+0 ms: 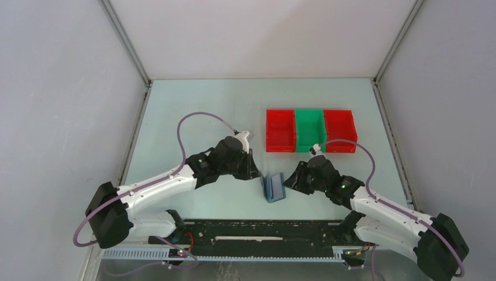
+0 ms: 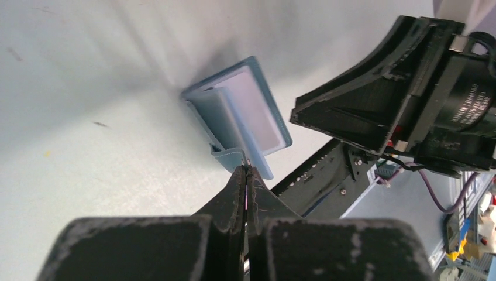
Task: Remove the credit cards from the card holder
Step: Open the card holder at the center of the board.
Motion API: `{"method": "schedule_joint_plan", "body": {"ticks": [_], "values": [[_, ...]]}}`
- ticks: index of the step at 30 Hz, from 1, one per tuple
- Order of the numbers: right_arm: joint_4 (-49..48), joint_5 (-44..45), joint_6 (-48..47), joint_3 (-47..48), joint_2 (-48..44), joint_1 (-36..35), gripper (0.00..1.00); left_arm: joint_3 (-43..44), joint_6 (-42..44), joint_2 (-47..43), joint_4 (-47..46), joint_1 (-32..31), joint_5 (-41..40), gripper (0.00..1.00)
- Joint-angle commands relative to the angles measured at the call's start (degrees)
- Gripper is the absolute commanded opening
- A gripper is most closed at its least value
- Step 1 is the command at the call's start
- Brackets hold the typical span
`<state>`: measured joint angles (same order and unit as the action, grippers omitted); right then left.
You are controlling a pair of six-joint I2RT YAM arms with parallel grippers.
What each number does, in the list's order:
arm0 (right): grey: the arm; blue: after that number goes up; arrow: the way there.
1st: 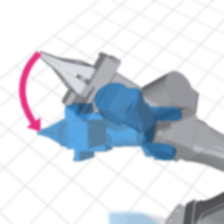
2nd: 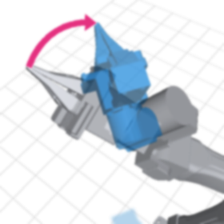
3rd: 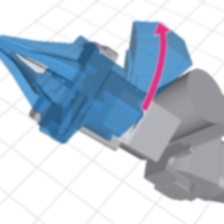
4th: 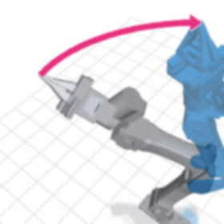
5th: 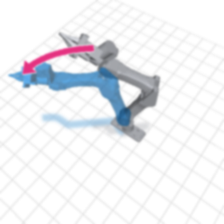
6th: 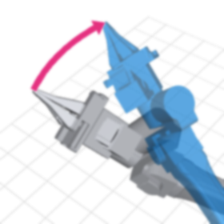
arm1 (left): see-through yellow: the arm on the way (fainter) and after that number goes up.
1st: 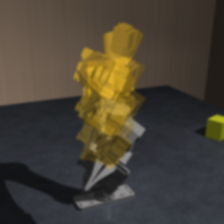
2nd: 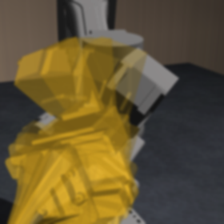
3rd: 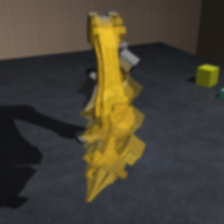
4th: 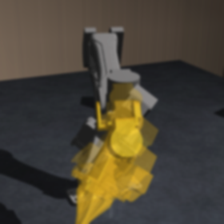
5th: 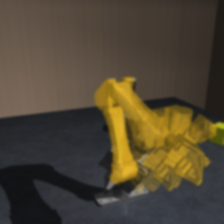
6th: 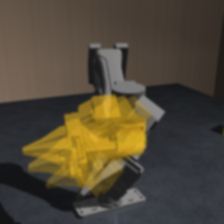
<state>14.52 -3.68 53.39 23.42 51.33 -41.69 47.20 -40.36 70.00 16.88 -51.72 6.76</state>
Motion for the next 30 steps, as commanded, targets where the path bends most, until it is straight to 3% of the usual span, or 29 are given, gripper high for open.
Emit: {"method": "schedule_joint_plan", "body": {"ticks": [1, 6, 14, 19, 21, 26, 30], "values": [[-2.7, 2.5, 0.0, 4.3, 1.1, -1.7, 0.39, -3.9, 2.0, -4.2, 0.6, 2.5, 0.4, 0.00], [-1.4, 6.9, -0.6, 5.7, -0.1, -3.0, 0.35, -6.3, 2.3, -5.5, 1.2, 4.1, -0.9, 0.00], [-5.9, 1.2, -1.7, 6.2, 6.0, -4.0, 0.30, -9.4, 3.3, -4.3, 1.2, 7.3, -4.0, 0.00], [-7.4, 0.2, -1.3, 6.2, 13.3, -4.4, 0.28, -8.0, 1.5, -1.0, 4.7, 7.6, -13.2, 0.01], [-7.8, -0.4, -0.7, 6.2, 14.9, -4.3, 0.29, -7.6, 0.1, -0.3, 5.0, 7.6, -13.5, 0.12], [-7.3, 0.2, 0.2, 6.2, 15.4, -4.4, 0.45, -8.0, -1.9, -3.8, 3.8, 7.6, -13.2, 0.52], [-7.4, 0.7, 1.4, 5.0, 13.5, -4.2, 0.51, -6.1, -1.9, -8.3, 4.8, 6.8, -13.3, 0.58]]}}
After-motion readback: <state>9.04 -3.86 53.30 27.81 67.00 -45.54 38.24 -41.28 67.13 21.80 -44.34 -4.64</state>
